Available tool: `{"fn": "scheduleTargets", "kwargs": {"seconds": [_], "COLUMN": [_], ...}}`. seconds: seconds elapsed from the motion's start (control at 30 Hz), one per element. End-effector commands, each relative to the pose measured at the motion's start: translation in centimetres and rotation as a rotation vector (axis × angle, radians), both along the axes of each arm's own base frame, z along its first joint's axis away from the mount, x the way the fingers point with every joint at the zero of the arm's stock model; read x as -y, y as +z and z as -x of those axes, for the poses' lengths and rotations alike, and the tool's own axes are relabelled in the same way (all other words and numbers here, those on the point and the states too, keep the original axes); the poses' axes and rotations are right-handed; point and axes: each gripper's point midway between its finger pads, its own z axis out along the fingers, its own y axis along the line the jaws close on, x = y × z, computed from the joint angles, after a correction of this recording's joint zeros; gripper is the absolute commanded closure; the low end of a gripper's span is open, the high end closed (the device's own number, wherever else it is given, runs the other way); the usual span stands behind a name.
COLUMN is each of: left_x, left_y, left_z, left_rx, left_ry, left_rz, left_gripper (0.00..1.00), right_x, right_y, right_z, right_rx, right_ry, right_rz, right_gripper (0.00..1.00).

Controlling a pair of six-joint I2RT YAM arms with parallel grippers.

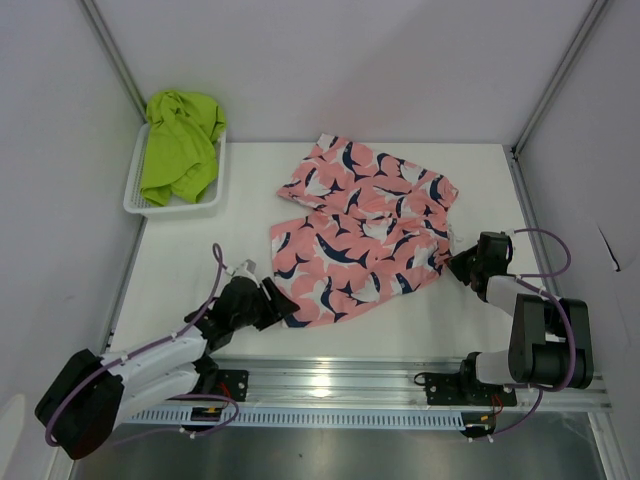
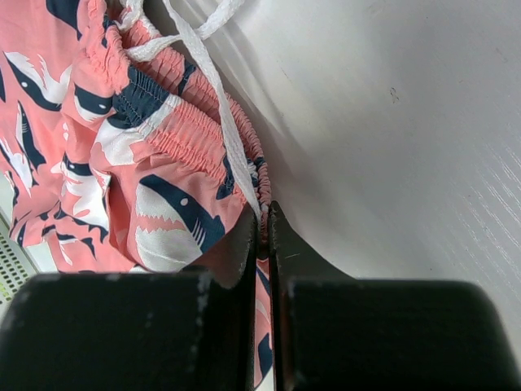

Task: Fold and stack the shorts
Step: Fold the shorts

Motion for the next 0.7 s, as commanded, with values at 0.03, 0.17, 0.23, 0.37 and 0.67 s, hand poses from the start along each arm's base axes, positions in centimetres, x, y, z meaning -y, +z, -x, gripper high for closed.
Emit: {"fn": "scheduleTargets", "kwargs": {"seconds": [0.03,0.17,0.23,0.37,0.67], "left_x": [-2.7,-1.8,-1.5,-1.9,-3.0], "left_y": [-4.8,-5.1,-5.0,-4.9,-3.5], "left_z": [3.8,3.9,3.6,3.2,3.0], "left_rx": [-0.180,-0.186,-0.170,-0.144,-0.118], "left_ry": [-0.038,-0.043,-0.038,-0.026,-0.019], "left_rz": [-0.161,-0.102,-0.081,-0.097,-0.168], "left_gripper": [0.38,0.42,0.48,0.68,1.00], "right_x": [0.1,0.1,0.1,0.2,0.7], "right_y": [0.5,0.4,0.2,0.2,-0.8], "right_z": [-0.5,-0.4,-0.4,-0.4,2.2], "right_rx": [0.029,0.027,0.023,0.023,-0.168], "right_ry": [0.007,0.007,0.008,0.005,-0.029], "right_rz": [0.007,0.007,0.006,0.007,0.057], "right_gripper": [1.00,1.00,1.00,1.00,1.00]}}
